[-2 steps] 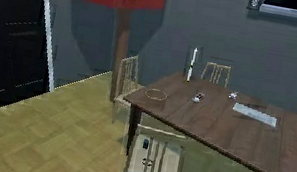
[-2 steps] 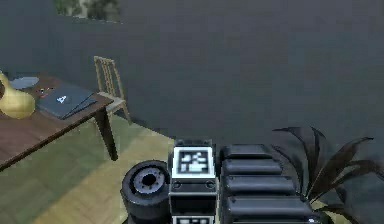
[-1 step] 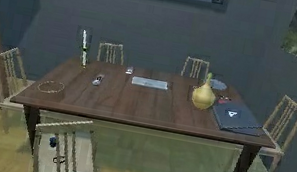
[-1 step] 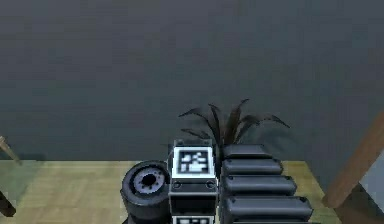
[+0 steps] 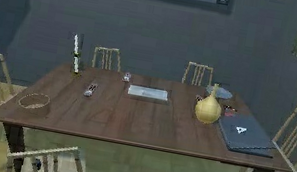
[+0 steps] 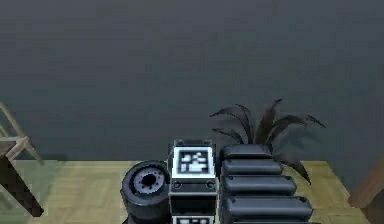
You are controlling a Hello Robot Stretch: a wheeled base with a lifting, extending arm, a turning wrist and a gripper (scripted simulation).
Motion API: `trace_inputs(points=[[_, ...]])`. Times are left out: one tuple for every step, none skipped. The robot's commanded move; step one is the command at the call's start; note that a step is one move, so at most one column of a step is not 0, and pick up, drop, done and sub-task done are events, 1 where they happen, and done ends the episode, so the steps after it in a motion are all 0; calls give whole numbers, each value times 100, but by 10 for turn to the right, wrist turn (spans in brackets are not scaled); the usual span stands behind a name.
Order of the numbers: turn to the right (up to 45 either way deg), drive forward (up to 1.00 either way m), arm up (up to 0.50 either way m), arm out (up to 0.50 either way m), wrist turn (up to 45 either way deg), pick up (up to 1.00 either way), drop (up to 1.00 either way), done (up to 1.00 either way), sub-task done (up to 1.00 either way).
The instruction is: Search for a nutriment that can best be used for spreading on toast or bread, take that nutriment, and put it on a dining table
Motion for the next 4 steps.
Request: trace_inputs(points=[[450, 0, 0, 0, 0, 0, 0, 0, 0], [30, 0, 0, 0, 0, 0, 0, 0, 0], [0, 25, 0, 0, 0, 0, 0, 0, 0], [450, 0, 0, 0, 0, 0, 0, 0, 0]])
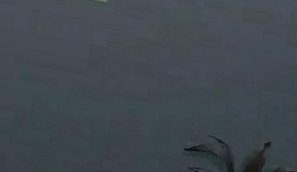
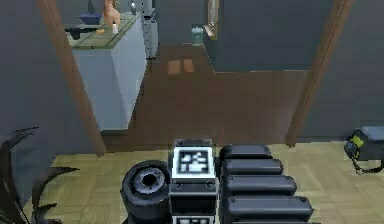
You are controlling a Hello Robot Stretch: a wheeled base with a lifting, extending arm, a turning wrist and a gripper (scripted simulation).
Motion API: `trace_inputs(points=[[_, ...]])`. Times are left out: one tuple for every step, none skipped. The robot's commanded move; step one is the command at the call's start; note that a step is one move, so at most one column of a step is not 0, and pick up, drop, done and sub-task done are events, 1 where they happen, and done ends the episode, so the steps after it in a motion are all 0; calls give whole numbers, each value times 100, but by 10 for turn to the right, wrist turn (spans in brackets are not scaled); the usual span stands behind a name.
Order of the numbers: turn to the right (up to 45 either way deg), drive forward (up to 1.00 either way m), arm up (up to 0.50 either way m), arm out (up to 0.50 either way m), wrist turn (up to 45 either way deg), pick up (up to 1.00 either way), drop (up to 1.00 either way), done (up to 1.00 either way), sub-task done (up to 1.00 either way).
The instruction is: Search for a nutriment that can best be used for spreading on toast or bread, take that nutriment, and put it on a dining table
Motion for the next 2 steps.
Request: trace_inputs(points=[[450, 0, 0, 0, 0, 0, 0, 0, 0], [450, 0, 0, 0, 0, 0, 0, 0, 0]])
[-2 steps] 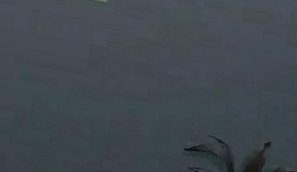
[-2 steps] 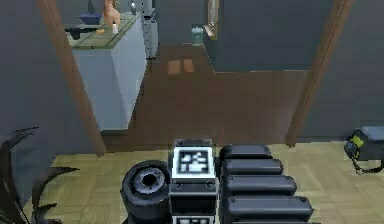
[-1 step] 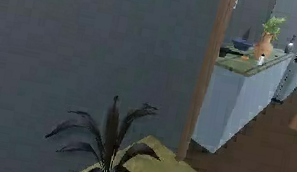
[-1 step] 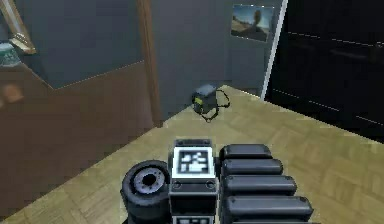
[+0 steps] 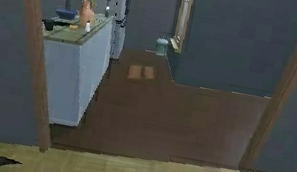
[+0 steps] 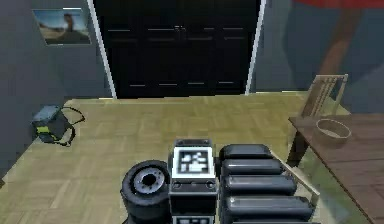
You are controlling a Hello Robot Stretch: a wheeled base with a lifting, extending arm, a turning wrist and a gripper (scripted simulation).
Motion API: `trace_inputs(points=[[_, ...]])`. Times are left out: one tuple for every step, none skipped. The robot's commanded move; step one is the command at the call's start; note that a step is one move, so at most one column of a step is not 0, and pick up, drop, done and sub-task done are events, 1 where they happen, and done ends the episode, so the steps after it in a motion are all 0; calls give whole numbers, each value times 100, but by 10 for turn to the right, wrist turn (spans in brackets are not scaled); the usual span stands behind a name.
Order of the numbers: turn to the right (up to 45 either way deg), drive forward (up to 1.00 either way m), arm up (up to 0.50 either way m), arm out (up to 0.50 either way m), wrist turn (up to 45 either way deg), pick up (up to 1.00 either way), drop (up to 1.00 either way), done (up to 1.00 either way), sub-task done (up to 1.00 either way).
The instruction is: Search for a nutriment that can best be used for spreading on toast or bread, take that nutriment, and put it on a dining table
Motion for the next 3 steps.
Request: trace_inputs(points=[[360, 0, 0, 0, 0, 0, 0, 0, 0], [450, 0, 0, 0, 0, 0, 0, 0, 0], [450, 0, 0, 0, 0, 0, 0, 0, 0]])
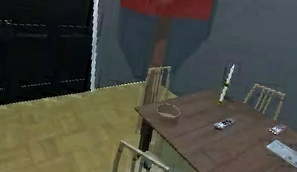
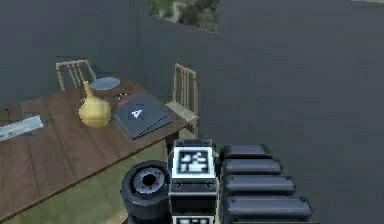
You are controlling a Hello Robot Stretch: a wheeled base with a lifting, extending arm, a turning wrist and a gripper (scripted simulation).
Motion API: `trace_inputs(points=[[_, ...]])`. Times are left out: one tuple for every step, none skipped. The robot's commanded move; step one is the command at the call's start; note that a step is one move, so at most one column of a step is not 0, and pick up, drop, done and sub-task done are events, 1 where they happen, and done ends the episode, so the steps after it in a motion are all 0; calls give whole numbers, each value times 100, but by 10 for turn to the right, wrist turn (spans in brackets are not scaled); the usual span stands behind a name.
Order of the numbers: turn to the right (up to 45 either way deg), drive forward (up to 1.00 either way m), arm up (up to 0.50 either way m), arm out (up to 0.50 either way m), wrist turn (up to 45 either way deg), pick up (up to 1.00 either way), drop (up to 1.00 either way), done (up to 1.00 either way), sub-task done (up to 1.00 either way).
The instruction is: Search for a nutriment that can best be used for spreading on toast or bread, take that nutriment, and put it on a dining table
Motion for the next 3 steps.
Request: trace_inputs(points=[[450, 0, 0, 0, 0, 0, 0, 0, 0], [420, 0, 0, 0, 0, 0, 0, 0, 0], [-330, 0, 0, 0, 0, 0, 0, 0, 0]])
